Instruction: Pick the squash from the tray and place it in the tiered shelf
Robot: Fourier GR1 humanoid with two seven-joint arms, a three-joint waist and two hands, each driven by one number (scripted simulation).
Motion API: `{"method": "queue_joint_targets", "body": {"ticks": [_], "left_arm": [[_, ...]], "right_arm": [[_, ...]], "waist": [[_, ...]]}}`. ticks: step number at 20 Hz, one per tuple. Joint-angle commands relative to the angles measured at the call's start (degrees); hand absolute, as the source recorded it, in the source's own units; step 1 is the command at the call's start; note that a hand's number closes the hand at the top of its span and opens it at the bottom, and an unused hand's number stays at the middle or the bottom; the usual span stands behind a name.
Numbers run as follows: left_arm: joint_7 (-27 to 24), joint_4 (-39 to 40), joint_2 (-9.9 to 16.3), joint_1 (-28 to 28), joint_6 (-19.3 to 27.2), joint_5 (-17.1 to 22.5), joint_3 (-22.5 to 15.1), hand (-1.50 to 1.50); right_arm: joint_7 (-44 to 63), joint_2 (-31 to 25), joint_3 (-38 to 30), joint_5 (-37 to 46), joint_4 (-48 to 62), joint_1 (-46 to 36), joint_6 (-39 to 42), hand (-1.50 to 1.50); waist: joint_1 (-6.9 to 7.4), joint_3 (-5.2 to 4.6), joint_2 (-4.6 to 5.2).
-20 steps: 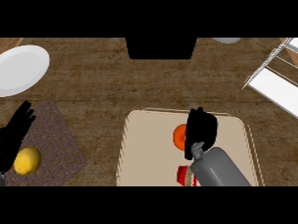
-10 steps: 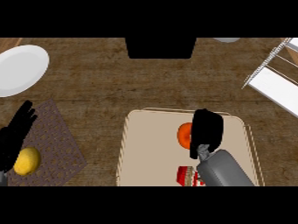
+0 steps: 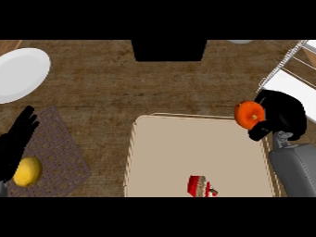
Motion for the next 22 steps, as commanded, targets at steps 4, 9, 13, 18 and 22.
{"method": "queue_joint_targets", "body": {"ticks": [4,9,13,18,22], "left_arm": [[-1.46,1.99,0.32,0.66,-2.14,0.81,2.37,0.00],[0.62,-2.96,0.01,2.72,-1.46,0.17,1.48,0.00],[-0.44,1.08,-0.72,0.73,-1.09,-0.57,1.67,0.00],[-1.35,-3.45,-1.54,4.16,-1.56,-1.04,1.37,0.00],[-2.61,1.19,-0.24,1.35,-3.72,-1.07,2.95,0.00]], "right_arm": [[3.02,-1.70,-5.33,-3.66,-17.25,3.69,2.89,1.50],[11.76,2.48,-9.88,-9.85,-29.68,0.84,7.72,1.50],[18.85,2.63,-13.65,-14.39,-42.91,-0.72,12.61,1.50],[22.50,-3.55,-22.94,-21.68,-50.21,-4.36,19.94,1.50],[29.67,-4.90,-23.24,-23.23,-49.76,-13.27,21.60,1.50]], "waist": [[-0.34,-0.04,-0.07],[-0.21,-0.01,-0.31],[-0.96,-0.10,-0.35],[-0.07,-0.04,-0.22],[0.17,-0.08,-0.09]]}}
